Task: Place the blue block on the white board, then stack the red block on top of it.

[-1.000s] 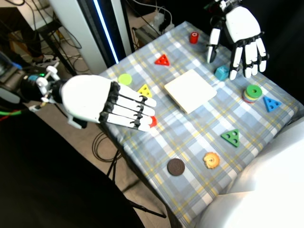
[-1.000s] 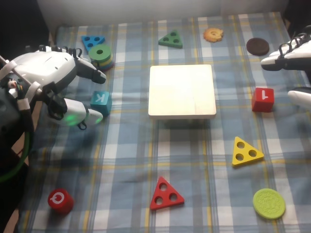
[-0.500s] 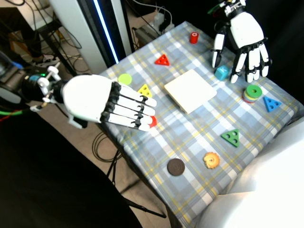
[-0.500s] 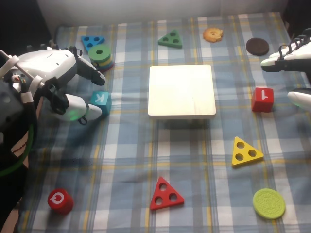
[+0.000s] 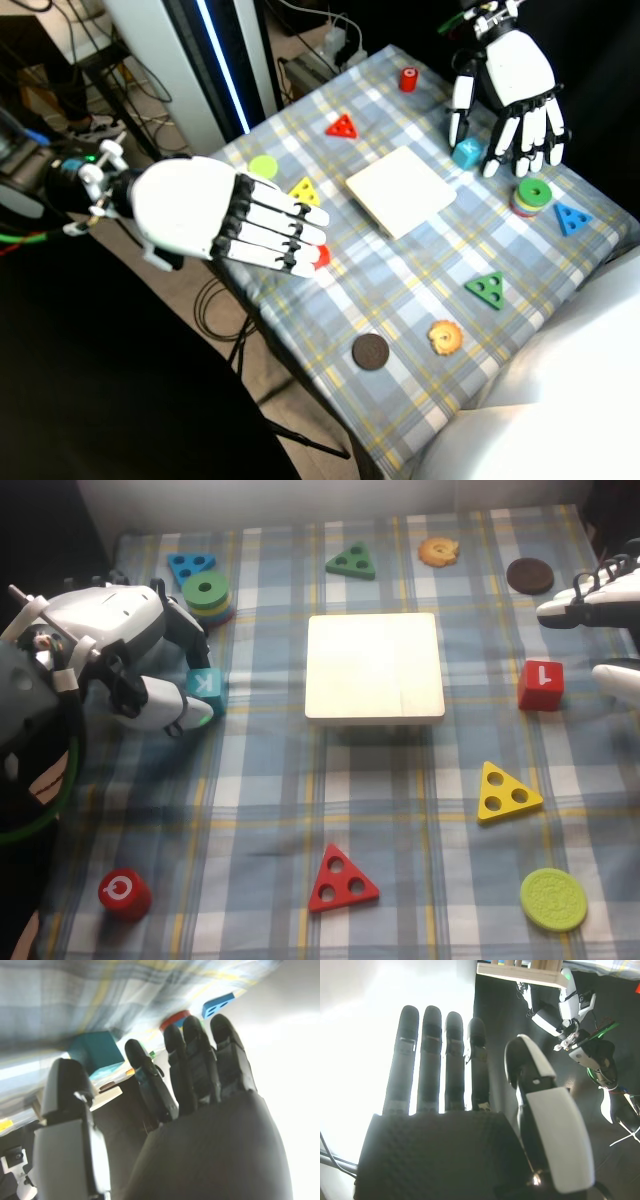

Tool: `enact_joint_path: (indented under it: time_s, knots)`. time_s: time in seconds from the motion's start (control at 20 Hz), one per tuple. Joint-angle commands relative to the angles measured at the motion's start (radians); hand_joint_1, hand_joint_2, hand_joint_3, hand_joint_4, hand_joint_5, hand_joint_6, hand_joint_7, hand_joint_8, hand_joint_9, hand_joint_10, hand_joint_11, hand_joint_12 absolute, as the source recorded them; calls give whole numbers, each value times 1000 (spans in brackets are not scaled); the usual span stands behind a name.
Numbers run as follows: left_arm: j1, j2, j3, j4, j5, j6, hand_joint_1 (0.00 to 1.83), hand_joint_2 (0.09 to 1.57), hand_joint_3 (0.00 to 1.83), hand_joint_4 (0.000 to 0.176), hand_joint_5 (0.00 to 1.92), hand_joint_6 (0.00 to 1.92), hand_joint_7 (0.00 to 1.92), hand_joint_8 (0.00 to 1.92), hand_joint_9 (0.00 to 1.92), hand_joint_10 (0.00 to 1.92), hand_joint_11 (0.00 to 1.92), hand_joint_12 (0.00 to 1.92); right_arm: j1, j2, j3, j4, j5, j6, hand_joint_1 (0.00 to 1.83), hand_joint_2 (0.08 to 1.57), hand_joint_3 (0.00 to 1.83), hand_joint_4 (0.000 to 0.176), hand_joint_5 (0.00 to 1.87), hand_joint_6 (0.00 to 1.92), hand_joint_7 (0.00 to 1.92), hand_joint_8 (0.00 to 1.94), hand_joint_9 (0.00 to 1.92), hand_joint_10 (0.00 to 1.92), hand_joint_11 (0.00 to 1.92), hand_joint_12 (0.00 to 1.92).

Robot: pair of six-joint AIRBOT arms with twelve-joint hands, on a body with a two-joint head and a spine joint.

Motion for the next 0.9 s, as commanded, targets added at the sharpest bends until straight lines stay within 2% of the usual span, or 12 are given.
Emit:
enact_joint_path:
  time_s: [0.0, 0.05, 0.2, 0.3, 0.35, 0.4, 0.45, 0.5, 0.6, 0.7, 0.8, 0.85]
  knots:
    - [-15, -4, 4, 28, -82, 0, 1030, 1124, 1, 126, 958, 1006, 634, 8, 497, 8, 153, 429, 12, 0, 6, 18, 122, 7, 514, 1400, 3, 0, 566, 1, 641, 3, 603, 2, 405, 378]
    - [-17, -4, 4, 25, -86, -1, 1036, 1128, 1, 103, 952, 1018, 637, 5, 497, 6, 155, 432, 12, 0, 6, 18, 122, 7, 511, 1402, 4, 0, 564, 1, 640, 2, 601, 1, 403, 379]
    - [-29, 10, -22, 79, -117, -76, 1044, 1123, 0, 93, 965, 997, 657, 7, 496, 3, 136, 415, 10, 0, 6, 18, 122, 7, 487, 1410, 5, 0, 562, 0, 643, 2, 606, 2, 402, 386]
    - [-43, 38, -60, 156, -158, -138, 1037, 1123, 0, 107, 960, 1004, 673, 8, 505, 5, 140, 414, 9, -1, 5, 18, 122, 8, 482, 1410, 4, 0, 567, 2, 647, 3, 609, 3, 405, 388]
    - [-51, 48, -75, 187, -170, -152, 1051, 1114, 0, 92, 983, 969, 679, 6, 518, 7, 150, 437, 9, -2, 5, 18, 122, 8, 482, 1413, 4, 0, 568, 2, 652, 5, 616, 6, 412, 393]
    - [-66, 57, -92, 229, -183, -166, 1043, 1115, 0, 108, 978, 976, 644, 0, 494, 1, 136, 435, 8, -3, 5, 18, 122, 8, 480, 1413, 4, 0, 571, 3, 655, 5, 621, 7, 416, 396]
    - [-80, 62, -105, 270, -191, -185, 1026, 1121, 2, 138, 962, 1000, 618, 0, 470, 0, 123, 427, 8, -4, 5, 18, 122, 8, 464, 1414, 3, 0, 573, 2, 659, 4, 625, 6, 417, 405]
    - [-95, 64, -113, 312, -197, -217, 1022, 1122, 2, 144, 960, 1005, 619, 3, 466, 0, 123, 426, 8, -4, 6, 18, 122, 8, 459, 1415, 3, 0, 573, 2, 660, 3, 625, 4, 417, 408]
    - [-123, 53, -116, 378, -199, -275, 1047, 1107, 0, 115, 997, 948, 619, 2, 455, 2, 120, 436, 8, -4, 6, 18, 122, 8, 460, 1416, 3, 0, 576, 3, 659, 2, 626, 4, 418, 411]
    - [-160, 17, -107, 427, -178, -286, 1089, 1079, 0, 51, 1063, 841, 640, 2, 468, 2, 108, 488, 10, -6, 8, 18, 122, 8, 462, 1416, 2, 0, 572, 0, 657, 1, 617, 0, 411, 409]
    - [-178, -16, -88, 445, -149, -286, 1101, 1067, 0, 38, 1089, 797, 654, 3, 472, 2, 103, 511, 11, -7, 10, 17, 122, 8, 463, 1417, 2, 0, 573, 1, 656, 1, 614, 0, 408, 407]
    - [-185, -33, -77, 452, -132, -286, 1102, 1059, 0, 51, 1104, 772, 656, 2, 464, 1, 95, 528, 14, -8, 11, 14, 122, 8, 467, 1418, 2, 0, 575, 1, 658, 1, 617, 1, 410, 407]
